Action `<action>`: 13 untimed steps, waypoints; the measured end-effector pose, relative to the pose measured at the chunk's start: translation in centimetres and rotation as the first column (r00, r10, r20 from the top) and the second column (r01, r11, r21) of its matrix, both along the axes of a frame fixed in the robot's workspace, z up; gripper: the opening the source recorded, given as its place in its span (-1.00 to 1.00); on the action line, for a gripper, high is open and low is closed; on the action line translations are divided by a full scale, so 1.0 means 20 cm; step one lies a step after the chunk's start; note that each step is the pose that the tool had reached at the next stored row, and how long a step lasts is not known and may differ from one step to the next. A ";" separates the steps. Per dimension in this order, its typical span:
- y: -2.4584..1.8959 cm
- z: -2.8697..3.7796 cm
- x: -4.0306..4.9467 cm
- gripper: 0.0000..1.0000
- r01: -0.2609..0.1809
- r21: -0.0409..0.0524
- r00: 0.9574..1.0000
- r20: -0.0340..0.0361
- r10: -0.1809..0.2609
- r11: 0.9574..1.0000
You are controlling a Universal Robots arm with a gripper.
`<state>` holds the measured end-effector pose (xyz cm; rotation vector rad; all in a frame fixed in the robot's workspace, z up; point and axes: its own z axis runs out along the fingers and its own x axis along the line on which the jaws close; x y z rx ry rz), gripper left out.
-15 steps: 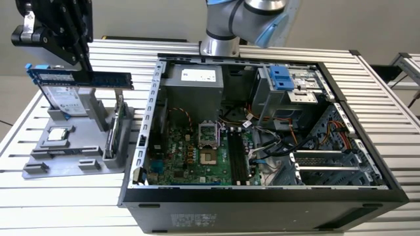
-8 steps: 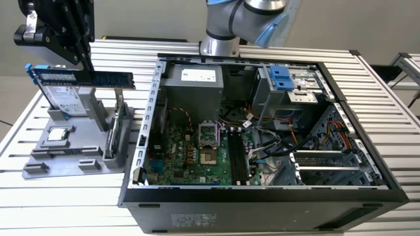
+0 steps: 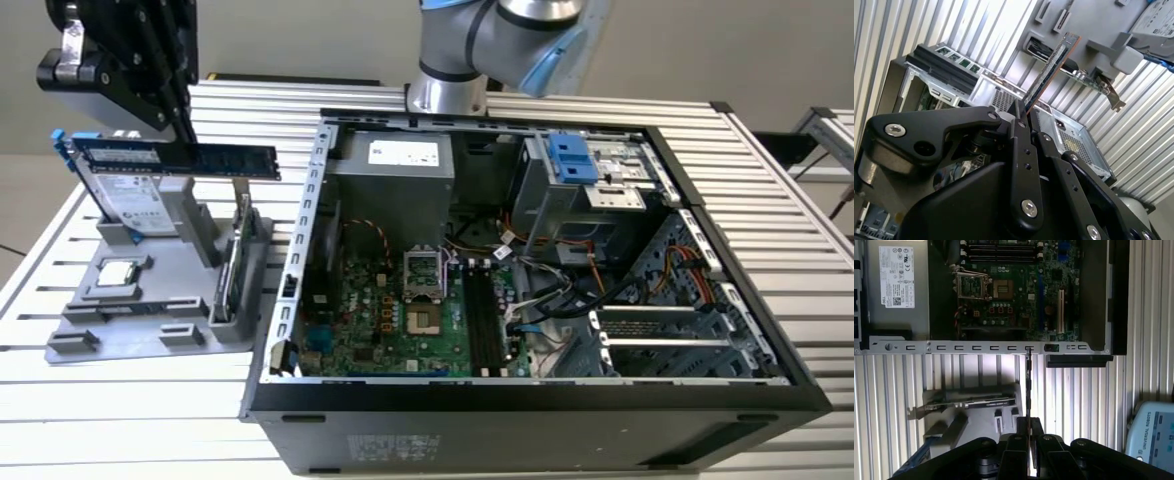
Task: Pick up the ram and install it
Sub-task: 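Pick up the ram and move it above insertion slot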
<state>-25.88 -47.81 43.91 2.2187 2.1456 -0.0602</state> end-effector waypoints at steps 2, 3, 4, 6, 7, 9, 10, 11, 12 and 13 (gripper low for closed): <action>0.000 0.001 0.005 -1.00 0.000 0.000 1.000 0.000 0.000 1.000; 0.000 0.002 0.007 -1.00 0.000 0.000 1.000 0.000 0.000 1.000; 0.000 0.002 0.010 -1.00 0.000 0.000 1.000 0.000 0.000 1.000; 0.000 0.004 0.015 -1.00 0.000 0.000 1.000 0.000 0.000 1.000; 0.000 0.004 0.018 -1.00 0.000 0.000 1.000 0.000 0.000 1.000; 0.000 0.005 0.024 -1.00 0.000 0.000 1.000 0.000 0.000 1.000; 0.000 0.006 0.028 -1.00 0.000 0.000 1.000 0.000 0.000 1.000; 0.000 0.006 0.033 -1.00 0.000 0.000 1.000 0.000 0.000 1.000; 0.000 0.007 0.039 -1.00 0.000 0.000 1.000 0.000 0.000 1.000; 0.000 0.008 0.047 -1.00 0.000 0.000 1.000 0.000 0.000 1.000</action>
